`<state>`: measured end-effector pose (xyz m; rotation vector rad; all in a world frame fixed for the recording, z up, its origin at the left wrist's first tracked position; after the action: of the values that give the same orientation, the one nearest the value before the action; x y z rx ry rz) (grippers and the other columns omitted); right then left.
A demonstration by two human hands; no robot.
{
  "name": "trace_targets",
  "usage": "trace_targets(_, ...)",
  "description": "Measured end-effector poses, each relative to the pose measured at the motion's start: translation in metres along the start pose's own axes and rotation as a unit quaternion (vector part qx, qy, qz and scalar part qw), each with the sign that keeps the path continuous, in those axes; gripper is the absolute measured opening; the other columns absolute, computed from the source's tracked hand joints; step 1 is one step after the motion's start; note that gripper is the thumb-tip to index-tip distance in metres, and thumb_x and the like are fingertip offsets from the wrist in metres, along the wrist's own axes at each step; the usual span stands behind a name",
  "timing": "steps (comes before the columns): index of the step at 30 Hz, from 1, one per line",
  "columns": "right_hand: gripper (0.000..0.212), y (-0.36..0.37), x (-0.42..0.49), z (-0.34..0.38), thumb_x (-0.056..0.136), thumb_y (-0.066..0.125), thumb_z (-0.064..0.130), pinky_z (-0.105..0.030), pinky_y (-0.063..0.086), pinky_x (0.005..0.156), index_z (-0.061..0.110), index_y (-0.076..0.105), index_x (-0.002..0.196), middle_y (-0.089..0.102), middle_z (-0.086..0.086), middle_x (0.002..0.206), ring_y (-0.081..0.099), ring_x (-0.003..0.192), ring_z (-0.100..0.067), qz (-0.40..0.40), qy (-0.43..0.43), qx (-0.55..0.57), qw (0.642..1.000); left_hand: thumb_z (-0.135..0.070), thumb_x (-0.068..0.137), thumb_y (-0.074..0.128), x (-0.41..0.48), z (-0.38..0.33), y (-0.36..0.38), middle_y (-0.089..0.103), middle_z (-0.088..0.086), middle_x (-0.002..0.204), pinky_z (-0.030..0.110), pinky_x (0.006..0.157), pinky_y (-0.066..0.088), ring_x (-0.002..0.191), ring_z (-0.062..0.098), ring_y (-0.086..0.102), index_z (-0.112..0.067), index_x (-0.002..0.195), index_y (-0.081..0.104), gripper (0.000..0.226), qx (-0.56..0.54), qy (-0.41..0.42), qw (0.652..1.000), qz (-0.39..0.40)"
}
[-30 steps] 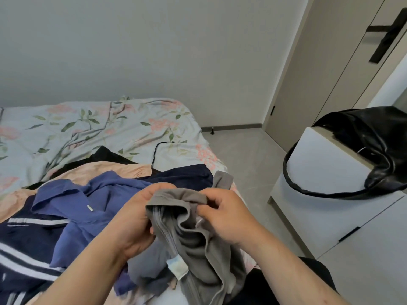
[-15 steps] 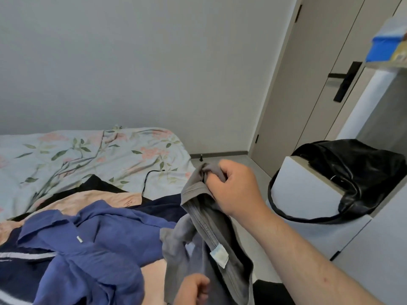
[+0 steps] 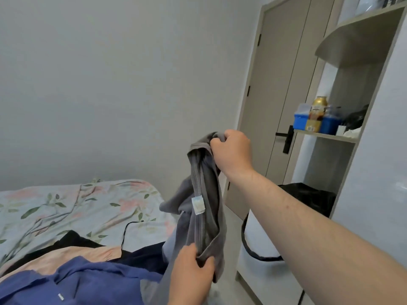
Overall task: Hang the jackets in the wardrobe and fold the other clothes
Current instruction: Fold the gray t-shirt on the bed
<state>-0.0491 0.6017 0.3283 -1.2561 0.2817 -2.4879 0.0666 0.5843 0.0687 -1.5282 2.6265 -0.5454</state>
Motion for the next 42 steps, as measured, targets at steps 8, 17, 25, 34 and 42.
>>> trace_targets(8,0.022,-0.079,0.049,0.029,0.086,0.05,0.015,-0.027,0.024,0.046,0.015,0.041,0.066,0.037,0.002,0.059,0.033,0.055,-0.015,-0.057,0.034,-0.025,0.998,-0.005,0.086,0.053,0.056,-0.066,-0.128,0.066,0.0,0.069,0.042,0.063,0.047,0.073,0.026,0.06,-0.017,0.075,0.066,0.021,-0.141,0.096,0.975,-0.144)
trace_targets(17,0.017,-0.123,0.066,0.03,0.093,0.033,0.003,-0.033,0.035,0.054,0.012,0.048,0.092,0.05,-0.003,0.079,0.044,0.068,-0.018,-0.08,0.043,-0.058,0.994,-0.001,0.091,0.045,0.061,-0.198,-0.323,0.06,0.014,0.095,0.035,0.075,0.035,0.096,0.037,0.056,-0.009,0.102,0.057,0.017,-0.02,0.267,0.879,-0.396)
trace_targets(25,0.04,-0.101,0.066,0.043,0.101,0.051,0.037,-0.024,0.042,0.062,0.005,0.061,0.078,0.06,-0.001,0.07,0.053,0.067,-0.015,0.233,0.036,-0.027,0.971,-0.034,0.091,0.064,0.05,-0.28,-0.396,0.066,-0.003,0.073,0.035,0.065,0.043,0.077,0.024,0.06,-0.021,0.072,0.064,0.023,0.178,0.334,0.862,-0.336)
trace_targets(34,0.027,-0.074,0.044,0.017,0.103,0.05,0.028,-0.031,0.044,0.071,0.006,0.063,0.096,0.064,-0.015,0.089,0.057,0.079,-0.022,0.306,0.141,0.112,0.935,-0.029,0.088,0.072,0.07,-0.246,-0.401,0.069,0.001,0.063,0.028,0.059,0.043,0.058,0.012,0.058,-0.015,0.068,0.071,0.025,0.118,0.251,0.945,-0.175)
trace_targets(42,0.024,-0.053,0.048,0.038,0.091,0.055,0.001,-0.018,0.051,0.063,0.013,0.075,0.095,0.075,0.0,0.086,0.068,0.074,-0.008,0.315,0.077,0.137,0.936,-0.032,0.087,0.072,0.076,-0.265,-0.394,0.069,0.002,0.063,0.027,0.057,0.044,0.055,0.009,0.057,-0.02,0.068,0.071,0.022,0.112,0.268,0.933,-0.211)
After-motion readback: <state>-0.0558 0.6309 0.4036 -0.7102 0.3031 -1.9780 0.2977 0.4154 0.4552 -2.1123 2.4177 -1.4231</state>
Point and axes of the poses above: each hand's wrist, its own x-axis towards the middle knuckle, its own y-axis out of the palm, z = x × y, the point moved 7 cm from there along x, towards the middle knuckle
